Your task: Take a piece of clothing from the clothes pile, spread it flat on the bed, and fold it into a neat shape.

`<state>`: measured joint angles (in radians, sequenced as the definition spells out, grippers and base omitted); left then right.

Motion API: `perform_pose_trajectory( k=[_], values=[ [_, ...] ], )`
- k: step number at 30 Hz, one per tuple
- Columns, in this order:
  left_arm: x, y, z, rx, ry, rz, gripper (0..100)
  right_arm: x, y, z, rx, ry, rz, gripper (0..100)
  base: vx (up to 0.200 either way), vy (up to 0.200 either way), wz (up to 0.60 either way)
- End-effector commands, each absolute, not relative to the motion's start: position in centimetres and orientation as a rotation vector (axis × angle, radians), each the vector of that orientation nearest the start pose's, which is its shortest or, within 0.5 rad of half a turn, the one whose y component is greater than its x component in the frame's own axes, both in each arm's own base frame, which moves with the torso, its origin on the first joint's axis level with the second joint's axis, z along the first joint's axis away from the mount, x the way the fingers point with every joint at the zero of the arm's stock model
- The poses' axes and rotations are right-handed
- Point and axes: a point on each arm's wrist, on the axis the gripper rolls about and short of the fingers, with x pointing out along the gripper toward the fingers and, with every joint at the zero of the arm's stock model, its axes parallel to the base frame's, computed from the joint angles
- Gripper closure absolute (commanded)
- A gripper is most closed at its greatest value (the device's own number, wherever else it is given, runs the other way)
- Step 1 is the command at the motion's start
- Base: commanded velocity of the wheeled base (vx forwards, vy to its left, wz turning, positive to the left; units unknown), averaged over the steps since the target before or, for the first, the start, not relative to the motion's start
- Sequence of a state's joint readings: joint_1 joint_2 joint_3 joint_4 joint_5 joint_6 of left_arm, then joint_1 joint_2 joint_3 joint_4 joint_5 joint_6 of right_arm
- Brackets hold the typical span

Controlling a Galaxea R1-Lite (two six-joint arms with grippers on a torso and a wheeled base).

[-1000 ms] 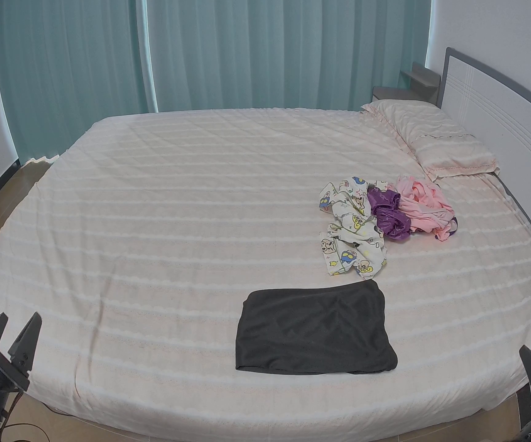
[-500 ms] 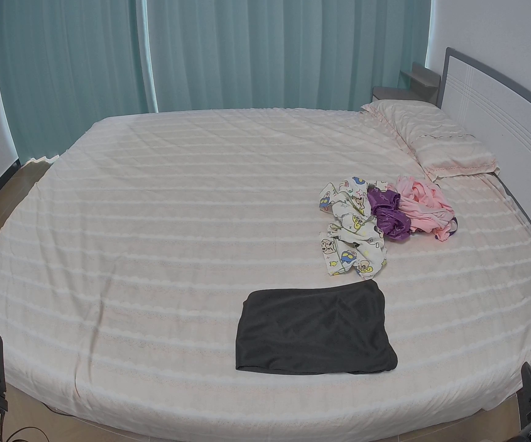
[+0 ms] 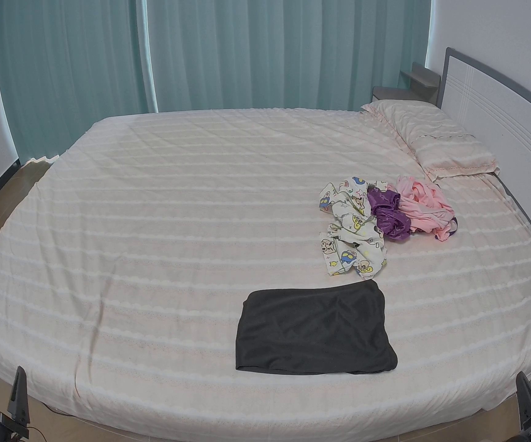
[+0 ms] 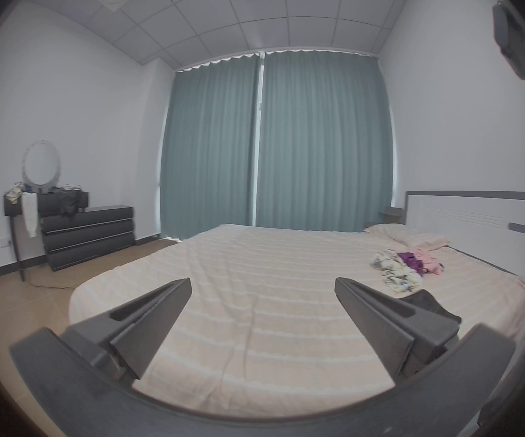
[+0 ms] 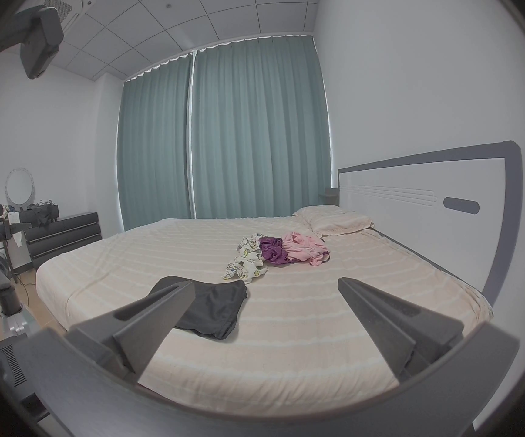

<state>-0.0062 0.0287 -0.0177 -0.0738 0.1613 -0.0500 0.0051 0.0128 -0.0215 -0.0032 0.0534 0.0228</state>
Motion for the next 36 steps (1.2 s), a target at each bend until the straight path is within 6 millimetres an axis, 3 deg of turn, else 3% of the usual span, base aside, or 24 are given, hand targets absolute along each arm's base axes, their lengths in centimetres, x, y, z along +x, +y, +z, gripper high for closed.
perform_pose_trajectory(
  k=[1, 10, 15, 19, 24, 36],
  values=[
    [-2.32, 0.10, 8.23, -0.044, -0.065, 0.048, 0, -2.44, 0.14, 8.15, 0.022, -0.024, 0.071, 0, 0.000, 0.000, 0.00],
    [-2.35, -0.28, 8.24, -0.002, -0.059, -0.124, 0, -2.32, 0.16, 8.33, -0.116, -0.081, 0.072, 0, 0.000, 0.000, 0.00],
    [-2.38, -0.31, 8.28, -0.011, -0.057, -0.140, 0, -2.31, 0.20, 8.21, -0.078, -0.068, 0.094, 0, 0.000, 0.000, 0.00],
    [-2.35, -0.26, 8.22, -0.017, -0.057, -0.116, 0, -2.31, 0.19, 8.16, -0.045, -0.062, 0.091, 0, 0.000, 0.000, 0.00],
    [-2.29, 0.07, 7.51, -0.009, 0.006, 0.032, 0, -2.39, -0.12, 8.09, -0.025, -0.024, -0.045, 0, 0.000, 0.000, 0.00],
    [-2.29, 0.07, 7.59, -0.015, -0.002, 0.032, 0, -2.40, -0.21, 8.13, 0.072, -0.037, -0.085, 0, 0.000, 0.000, 0.00]
  ],
)
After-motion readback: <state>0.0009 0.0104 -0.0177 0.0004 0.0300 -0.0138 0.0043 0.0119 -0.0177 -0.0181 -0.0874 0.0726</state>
